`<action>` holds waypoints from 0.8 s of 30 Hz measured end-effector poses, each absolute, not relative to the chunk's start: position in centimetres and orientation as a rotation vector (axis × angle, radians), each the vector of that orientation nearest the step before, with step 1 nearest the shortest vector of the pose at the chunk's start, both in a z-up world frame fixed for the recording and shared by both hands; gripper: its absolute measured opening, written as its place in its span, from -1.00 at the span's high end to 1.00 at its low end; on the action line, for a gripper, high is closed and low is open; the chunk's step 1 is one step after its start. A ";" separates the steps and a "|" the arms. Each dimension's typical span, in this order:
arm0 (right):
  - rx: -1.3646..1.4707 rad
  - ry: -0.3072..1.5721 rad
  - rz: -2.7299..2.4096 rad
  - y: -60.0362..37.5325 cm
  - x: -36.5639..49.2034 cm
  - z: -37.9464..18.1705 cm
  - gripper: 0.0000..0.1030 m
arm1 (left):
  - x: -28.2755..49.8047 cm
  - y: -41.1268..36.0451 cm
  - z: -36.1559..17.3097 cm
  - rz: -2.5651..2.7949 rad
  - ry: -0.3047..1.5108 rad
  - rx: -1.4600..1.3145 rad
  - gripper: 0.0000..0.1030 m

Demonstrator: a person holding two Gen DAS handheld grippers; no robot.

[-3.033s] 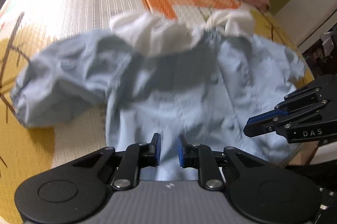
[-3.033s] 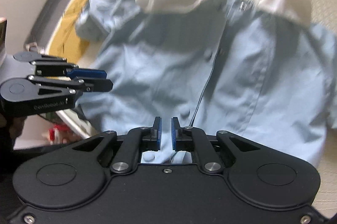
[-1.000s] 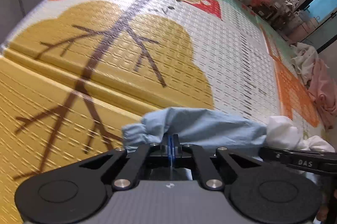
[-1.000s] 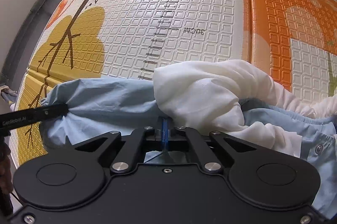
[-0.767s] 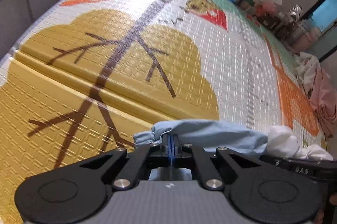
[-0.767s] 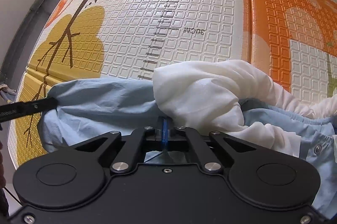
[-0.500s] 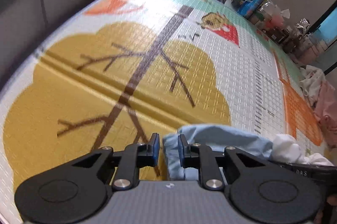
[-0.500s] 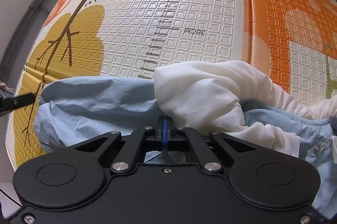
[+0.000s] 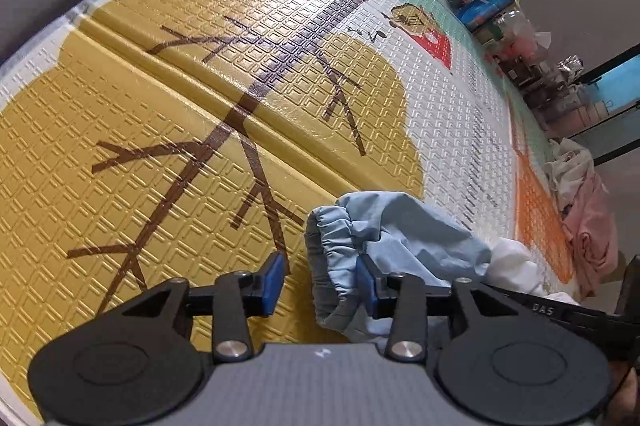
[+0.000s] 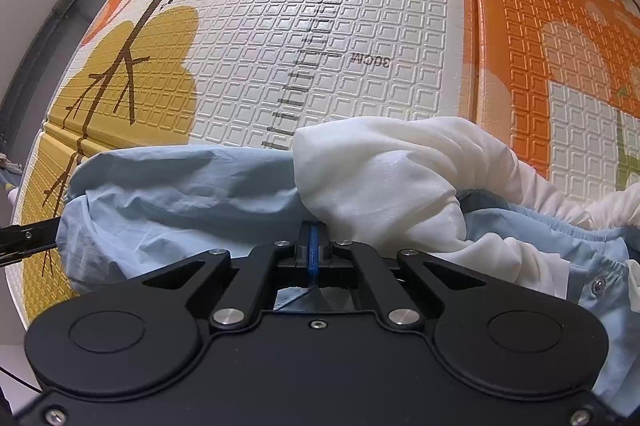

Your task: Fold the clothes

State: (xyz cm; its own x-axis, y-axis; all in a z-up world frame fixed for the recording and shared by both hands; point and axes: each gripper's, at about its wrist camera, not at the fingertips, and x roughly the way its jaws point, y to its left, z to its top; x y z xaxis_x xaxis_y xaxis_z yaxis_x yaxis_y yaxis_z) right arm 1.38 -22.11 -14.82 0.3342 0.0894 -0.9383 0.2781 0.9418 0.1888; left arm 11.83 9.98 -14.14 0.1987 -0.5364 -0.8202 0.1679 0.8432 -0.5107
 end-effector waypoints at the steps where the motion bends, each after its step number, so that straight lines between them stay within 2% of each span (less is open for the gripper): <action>1: 0.344 1.231 -0.127 -22.1 1.4 -14.8 1.00 | 11.9 10.1 -14.2 -0.509 1.289 -0.362 0.13; 8: 0.347 1.229 -0.129 -22.1 1.4 -14.8 1.00 | 11.6 10.9 -14.5 -0.547 1.311 -0.462 0.12; 18: 0.343 1.230 -0.134 -22.1 1.4 -14.8 1.00 | 11.0 8.8 -14.2 -0.607 1.320 -0.409 0.19; 24: 0.330 1.228 -0.134 -21.7 1.4 -14.4 0.98 | 10.7 7.7 -14.5 -0.605 1.323 -0.356 0.62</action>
